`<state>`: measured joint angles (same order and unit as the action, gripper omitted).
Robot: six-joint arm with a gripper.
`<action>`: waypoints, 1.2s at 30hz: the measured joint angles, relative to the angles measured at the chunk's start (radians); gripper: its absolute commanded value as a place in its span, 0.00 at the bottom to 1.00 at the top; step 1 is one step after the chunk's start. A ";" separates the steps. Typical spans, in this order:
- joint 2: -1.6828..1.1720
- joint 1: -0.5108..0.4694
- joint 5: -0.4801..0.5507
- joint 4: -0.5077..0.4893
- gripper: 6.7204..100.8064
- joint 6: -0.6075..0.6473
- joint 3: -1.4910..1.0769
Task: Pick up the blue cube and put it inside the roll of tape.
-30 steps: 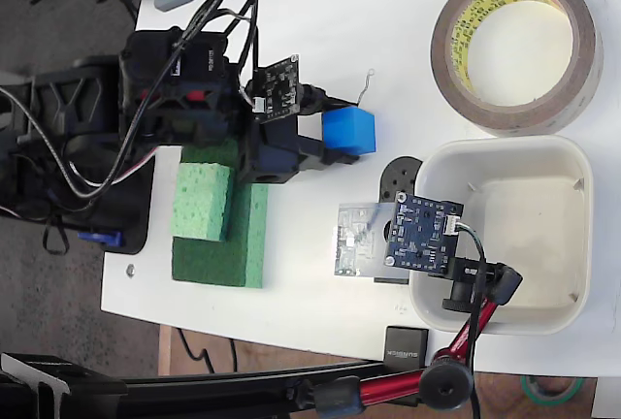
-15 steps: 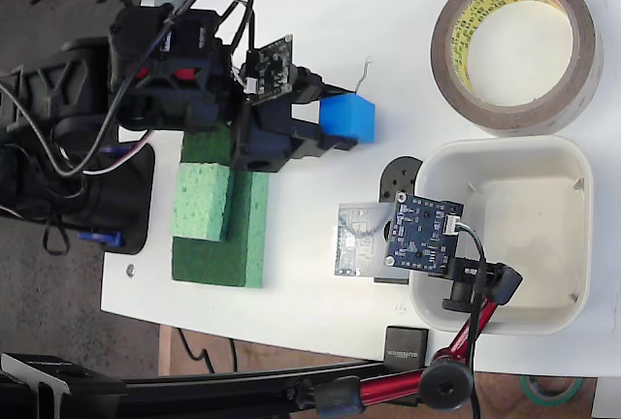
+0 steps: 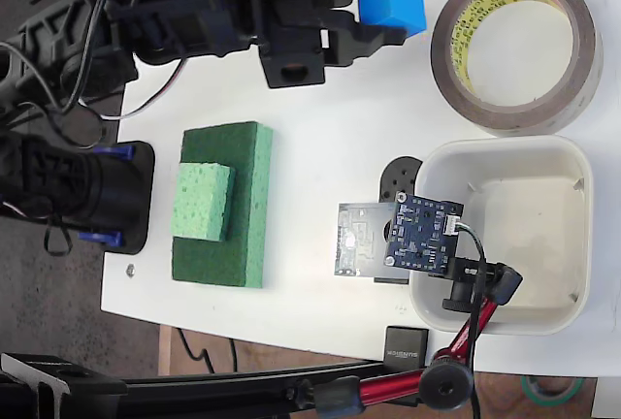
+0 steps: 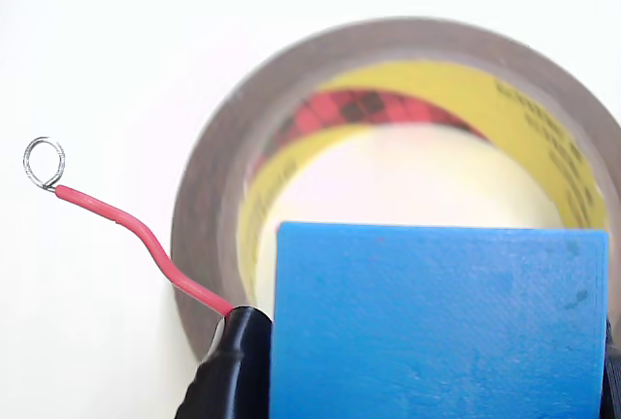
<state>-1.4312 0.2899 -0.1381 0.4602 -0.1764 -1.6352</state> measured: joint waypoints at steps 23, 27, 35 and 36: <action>0.410 -0.098 0.135 -0.017 0.99 0.011 0.362; 0.410 -0.094 0.118 0.000 0.99 0.015 0.364; 0.321 -0.078 0.107 0.101 0.99 0.035 0.333; 0.287 -0.069 0.089 0.123 0.99 0.035 0.311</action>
<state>-1.1443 0.2209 -0.0491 0.5829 -0.1411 -1.3238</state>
